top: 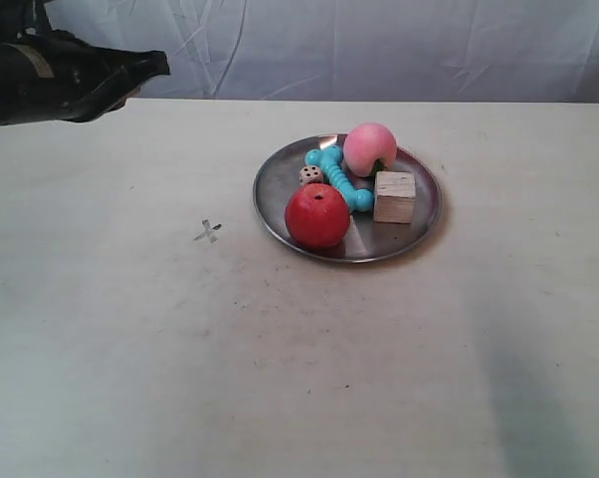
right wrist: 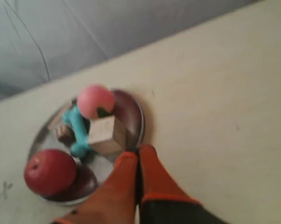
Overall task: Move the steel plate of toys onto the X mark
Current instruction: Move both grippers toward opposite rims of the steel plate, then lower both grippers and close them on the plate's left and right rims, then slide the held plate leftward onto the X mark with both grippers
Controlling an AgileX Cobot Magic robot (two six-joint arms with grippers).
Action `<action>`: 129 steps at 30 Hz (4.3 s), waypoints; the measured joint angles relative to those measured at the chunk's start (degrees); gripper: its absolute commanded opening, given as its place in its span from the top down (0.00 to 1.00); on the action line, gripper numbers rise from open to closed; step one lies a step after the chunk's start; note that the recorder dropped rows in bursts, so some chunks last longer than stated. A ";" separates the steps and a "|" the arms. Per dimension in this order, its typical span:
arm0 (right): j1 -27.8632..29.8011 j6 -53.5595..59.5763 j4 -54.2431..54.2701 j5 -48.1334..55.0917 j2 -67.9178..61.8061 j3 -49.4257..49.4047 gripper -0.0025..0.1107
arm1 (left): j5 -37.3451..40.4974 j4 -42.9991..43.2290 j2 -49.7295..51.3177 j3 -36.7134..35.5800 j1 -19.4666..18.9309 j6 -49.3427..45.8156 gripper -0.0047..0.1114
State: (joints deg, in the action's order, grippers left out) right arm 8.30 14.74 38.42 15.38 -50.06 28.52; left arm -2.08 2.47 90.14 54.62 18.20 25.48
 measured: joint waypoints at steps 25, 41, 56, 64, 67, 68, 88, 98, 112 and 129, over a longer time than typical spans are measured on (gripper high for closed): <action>0.00 0.06 -6.09 24.67 -60.89 44.01 0.99 | 45.12 -56.18 38.15 34.42 -6.54 -39.06 0.96; 0.00 0.06 -4.00 18.57 -66.80 44.13 0.79 | 51.85 -73.49 43.17 34.91 -10.10 -56.56 0.64; 0.11 4.67 11.82 20.58 -73.18 44.37 0.60 | 48.88 -70.22 43.31 34.91 -5.92 -57.43 0.63; 0.25 6.44 16.49 21.31 -74.15 44.68 0.60 | 49.15 -69.54 45.11 35.25 -5.26 -57.21 0.63; -0.42 6.98 17.24 21.08 -74.38 44.68 0.60 | 49.39 -70.42 45.47 35.37 -5.26 -57.21 0.63; -0.84 6.98 17.24 20.73 -74.38 44.68 0.60 | 49.39 -71.01 45.62 35.48 -5.26 -57.21 0.64; -4.48 7.05 16.42 15.72 -74.86 44.73 0.99 | 48.59 -70.15 46.12 36.37 -4.52 -54.66 0.96; -4.37 5.61 14.86 24.14 -75.76 48.34 0.99 | 53.01 -56.98 46.79 42.21 -4.85 -44.60 0.96; -7.40 2.07 13.32 33.18 -76.05 54.92 0.99 | 62.44 -51.34 44.11 42.95 -10.45 -42.61 0.96; -24.23 -0.25 10.19 32.30 -76.41 55.38 0.99 | 53.87 -40.50 26.47 10.55 -20.82 -43.62 0.96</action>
State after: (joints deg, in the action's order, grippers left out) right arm -15.92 14.49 48.60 47.68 -126.47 83.90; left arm 51.78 -38.03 116.61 65.17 -2.62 -18.14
